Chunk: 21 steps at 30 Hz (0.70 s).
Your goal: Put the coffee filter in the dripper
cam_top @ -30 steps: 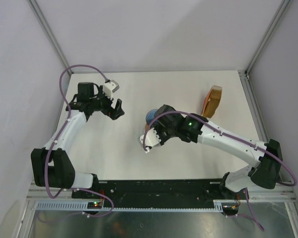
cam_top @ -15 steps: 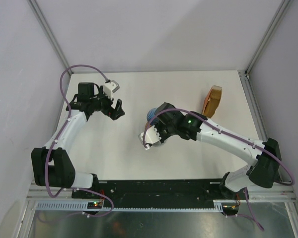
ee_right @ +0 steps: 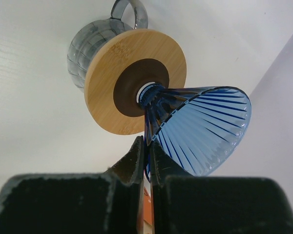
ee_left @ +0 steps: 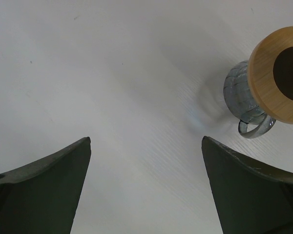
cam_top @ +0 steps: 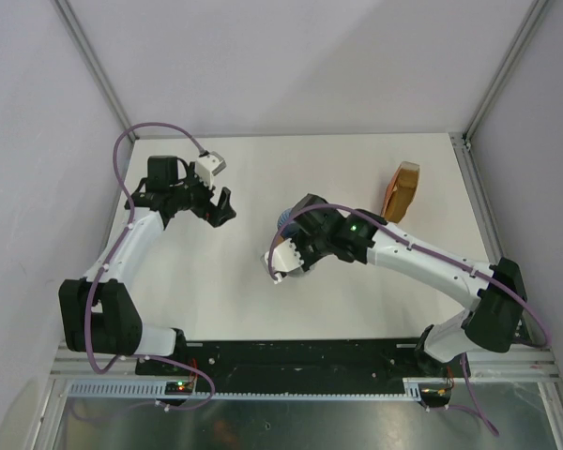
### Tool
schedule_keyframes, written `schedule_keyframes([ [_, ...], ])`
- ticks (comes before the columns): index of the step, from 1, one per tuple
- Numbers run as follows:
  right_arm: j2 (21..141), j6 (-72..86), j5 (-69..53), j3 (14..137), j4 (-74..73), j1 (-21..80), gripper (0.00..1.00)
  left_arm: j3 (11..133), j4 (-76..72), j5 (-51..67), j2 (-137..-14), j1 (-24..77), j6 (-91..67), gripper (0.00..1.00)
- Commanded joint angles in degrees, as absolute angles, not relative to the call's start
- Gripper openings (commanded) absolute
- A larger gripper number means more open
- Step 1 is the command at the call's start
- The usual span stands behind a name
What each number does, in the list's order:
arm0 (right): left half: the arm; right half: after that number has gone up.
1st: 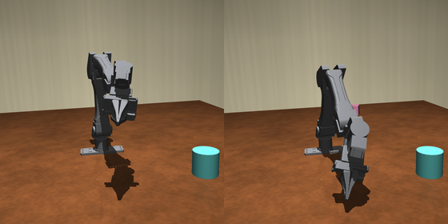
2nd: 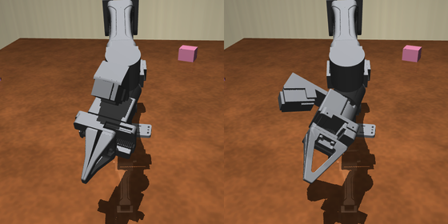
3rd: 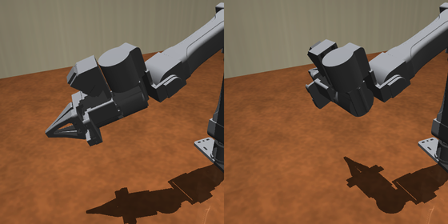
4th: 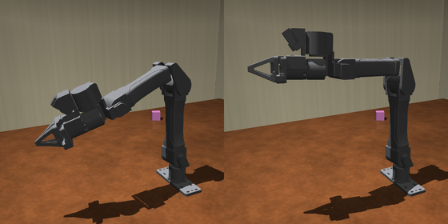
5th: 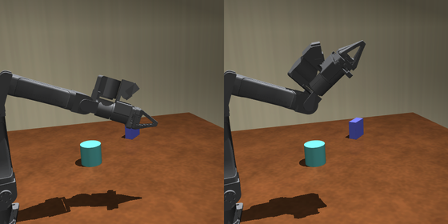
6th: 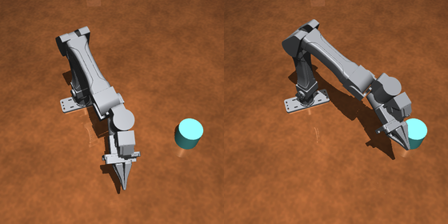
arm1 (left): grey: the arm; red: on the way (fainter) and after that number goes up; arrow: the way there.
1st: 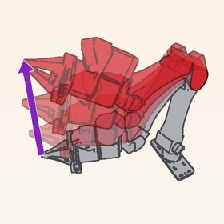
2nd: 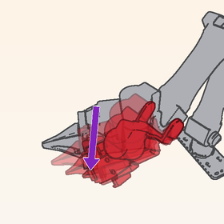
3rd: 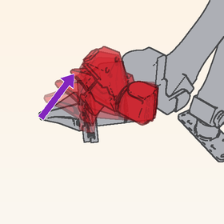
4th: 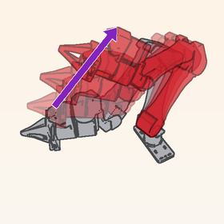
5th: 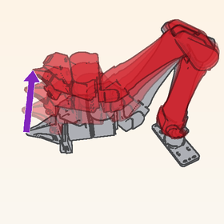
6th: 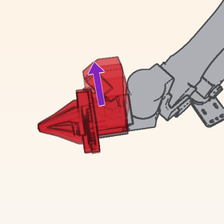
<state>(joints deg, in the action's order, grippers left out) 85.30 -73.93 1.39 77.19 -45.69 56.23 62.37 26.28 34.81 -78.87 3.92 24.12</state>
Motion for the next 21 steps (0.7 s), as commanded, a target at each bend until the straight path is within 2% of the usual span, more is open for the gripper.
schedule_keyframes([
  [1,86.11,-72.86,-1.54,79.77,-47.28,56.15,0.00,62.47,26.01,37.32,-78.84,3.63,23.96,1.00],
  [7,86.76,-72.88,-3.24,80.02,-48.16,55.93,0.00,63.88,26.02,42.21,-78.07,4.78,19.22,0.96],
  [21,88.54,-72.63,-3.32,81.95,-51.41,55.22,0.00,75.46,25.97,44.16,-81.25,17.77,0.86,0.92],
])
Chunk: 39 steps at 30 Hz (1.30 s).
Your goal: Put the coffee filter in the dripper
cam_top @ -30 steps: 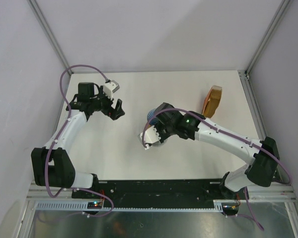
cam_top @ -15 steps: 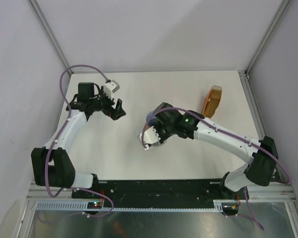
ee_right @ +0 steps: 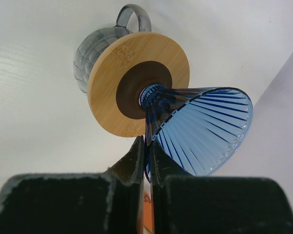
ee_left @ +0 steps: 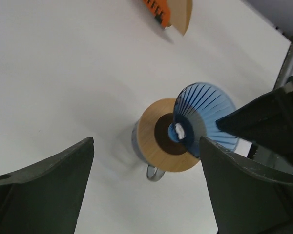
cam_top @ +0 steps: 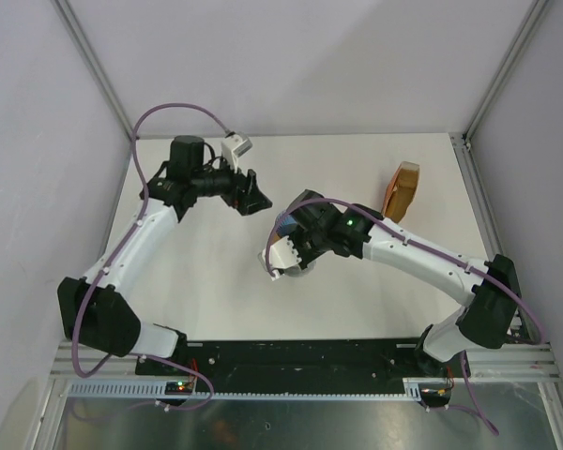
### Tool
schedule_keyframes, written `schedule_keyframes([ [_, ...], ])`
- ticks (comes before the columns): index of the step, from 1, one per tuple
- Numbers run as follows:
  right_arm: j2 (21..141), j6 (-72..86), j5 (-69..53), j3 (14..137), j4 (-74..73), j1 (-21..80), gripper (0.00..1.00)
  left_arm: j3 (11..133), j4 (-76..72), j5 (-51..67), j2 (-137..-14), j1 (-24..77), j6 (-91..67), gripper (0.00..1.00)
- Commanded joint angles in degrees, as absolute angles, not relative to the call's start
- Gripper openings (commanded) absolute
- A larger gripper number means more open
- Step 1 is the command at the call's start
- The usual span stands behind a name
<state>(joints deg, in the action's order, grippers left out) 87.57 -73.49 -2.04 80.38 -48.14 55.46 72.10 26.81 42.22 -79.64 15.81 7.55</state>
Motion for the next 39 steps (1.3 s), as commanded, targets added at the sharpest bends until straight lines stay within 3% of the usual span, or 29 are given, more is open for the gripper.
schedule_keyframes([
  [1,88.52,-72.70,-3.29,81.98,-51.50,55.25,0.00,75.83,25.95,43.70,-81.58,18.64,0.65,0.92],
  [15,88.29,-73.32,-3.24,82.09,-51.85,55.37,0.00,73.31,25.74,29.22,-83.15,27.40,-0.72,0.74],
  [28,88.66,-73.48,-3.51,82.09,-51.95,55.33,0.00,71.23,25.59,24.92,-86.16,29.32,-0.09,0.35],
  [35,88.91,-73.43,-3.50,82.04,-51.96,55.31,0.00,71.01,25.34,25.82,-86.32,29.60,-0.09,0.04],
  [39,88.78,-73.20,-2.71,82.00,-51.53,55.33,0.00,71.28,25.42,26.05,-85.63,29.92,1.83,0.00],
])
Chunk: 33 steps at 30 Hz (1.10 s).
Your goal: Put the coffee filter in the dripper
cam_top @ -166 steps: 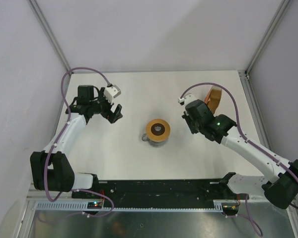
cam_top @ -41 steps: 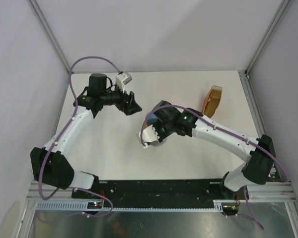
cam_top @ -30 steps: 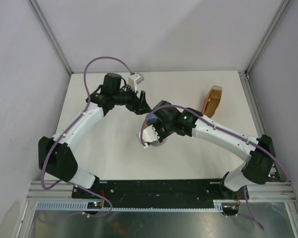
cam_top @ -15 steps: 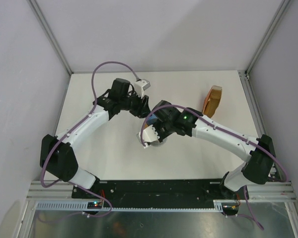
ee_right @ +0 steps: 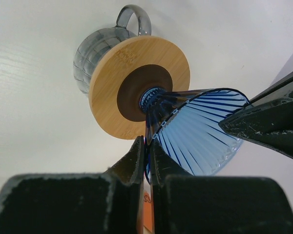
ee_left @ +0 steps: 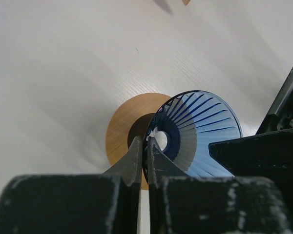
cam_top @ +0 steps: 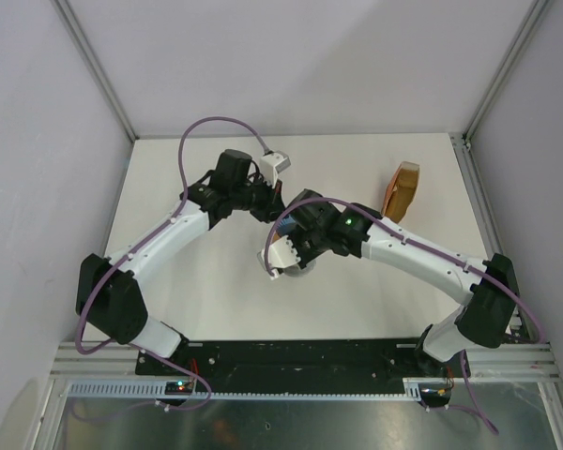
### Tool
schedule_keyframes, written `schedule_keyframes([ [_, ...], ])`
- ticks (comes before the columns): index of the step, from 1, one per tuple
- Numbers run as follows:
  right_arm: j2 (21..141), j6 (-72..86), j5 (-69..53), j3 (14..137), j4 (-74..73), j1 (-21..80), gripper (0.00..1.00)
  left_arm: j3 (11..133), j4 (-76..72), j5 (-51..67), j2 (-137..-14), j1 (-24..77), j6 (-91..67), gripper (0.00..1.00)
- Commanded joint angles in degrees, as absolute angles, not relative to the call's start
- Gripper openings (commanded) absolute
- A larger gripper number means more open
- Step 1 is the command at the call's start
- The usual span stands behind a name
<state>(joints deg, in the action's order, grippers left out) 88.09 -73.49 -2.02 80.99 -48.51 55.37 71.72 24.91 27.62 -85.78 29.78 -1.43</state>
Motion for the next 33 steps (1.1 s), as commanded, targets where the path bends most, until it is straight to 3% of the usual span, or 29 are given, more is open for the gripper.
schedule_keyframes([
  [1,88.69,-73.08,-2.37,81.92,-51.25,55.31,0.00,71.28,25.41,26.08,-85.49,30.08,2.10,0.00],
  [3,88.35,-72.56,-1.71,81.69,-50.32,55.33,0.01,71.28,25.40,25.88,-85.20,30.30,2.42,0.00],
  [5,87.87,-72.02,-1.35,81.51,-49.34,55.34,0.13,71.21,25.40,25.43,-85.07,30.45,2.34,0.00],
  [8,87.01,-71.53,-1.36,81.43,-48.12,55.29,0.41,71.26,25.40,25.11,-85.14,30.56,2.25,0.00],
  [10,86.59,-71.54,-1.15,81.35,-47.87,55.26,0.50,71.43,25.40,25.09,-85.23,30.64,2.17,0.00],
  [22,76.33,-64.47,-9.12,80.31,-37.63,56.47,0.64,71.59,25.45,25.36,-85.85,30.74,2.12,0.00],
  [26,71.62,-36.36,-6.00,79.52,-21.98,53.74,0.93,71.63,25.46,25.37,-85.49,30.76,1.96,0.00],
  [27,70.96,-29.74,-3.88,79.49,-18.64,52.09,0.96,71.54,25.47,25.34,-85.46,30.72,1.90,0.00],
  [30,70.44,-8.54,-1.04,79.41,-16.27,44.59,0.98,71.39,25.41,25.21,-85.36,30.75,1.70,0.00],
  [33,72.47,8.57,-0.36,79.37,-21.42,36.13,0.88,71.29,25.47,25.50,-85.40,30.69,1.52,0.00],
])
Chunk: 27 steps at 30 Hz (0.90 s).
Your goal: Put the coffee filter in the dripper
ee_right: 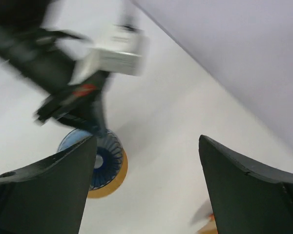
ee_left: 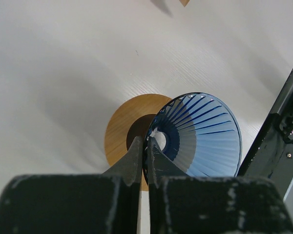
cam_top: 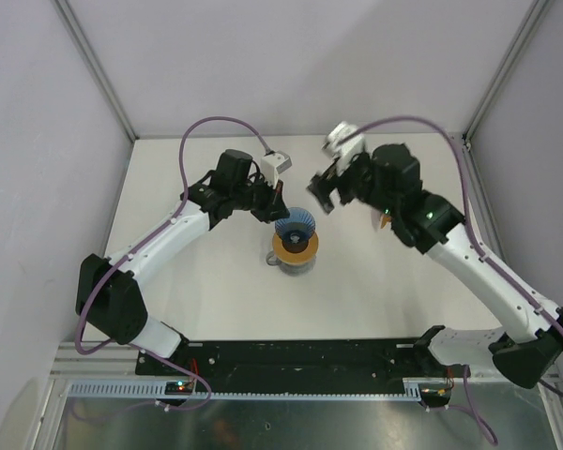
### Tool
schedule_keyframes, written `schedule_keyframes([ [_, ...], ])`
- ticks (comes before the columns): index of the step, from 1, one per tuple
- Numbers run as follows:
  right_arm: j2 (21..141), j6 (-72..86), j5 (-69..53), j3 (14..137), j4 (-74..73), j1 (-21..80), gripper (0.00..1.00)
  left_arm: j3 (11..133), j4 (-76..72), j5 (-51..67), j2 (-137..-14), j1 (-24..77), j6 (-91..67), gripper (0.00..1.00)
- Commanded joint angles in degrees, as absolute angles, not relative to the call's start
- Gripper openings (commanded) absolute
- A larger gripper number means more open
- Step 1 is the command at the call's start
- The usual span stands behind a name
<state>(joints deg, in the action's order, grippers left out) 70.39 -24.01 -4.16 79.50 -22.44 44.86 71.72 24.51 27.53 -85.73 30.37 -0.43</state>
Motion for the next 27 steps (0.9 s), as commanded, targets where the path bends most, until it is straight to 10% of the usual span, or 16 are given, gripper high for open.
schedule_keyframes([
  [1,73.37,12.15,-0.75,79.37,-23.41,34.50,0.84,71.33,25.43,25.49,-85.41,30.68,1.51,0.00],
  [8,78.48,18.29,2.49,79.37,-31.21,37.58,0.98,70.25,25.41,25.49,-84.48,30.76,1.50,0.00],
  [27,88.78,16.53,1.32,79.37,-33.29,41.38,0.31,67.75,25.43,25.53,-85.07,30.72,3.05,0.00],
])
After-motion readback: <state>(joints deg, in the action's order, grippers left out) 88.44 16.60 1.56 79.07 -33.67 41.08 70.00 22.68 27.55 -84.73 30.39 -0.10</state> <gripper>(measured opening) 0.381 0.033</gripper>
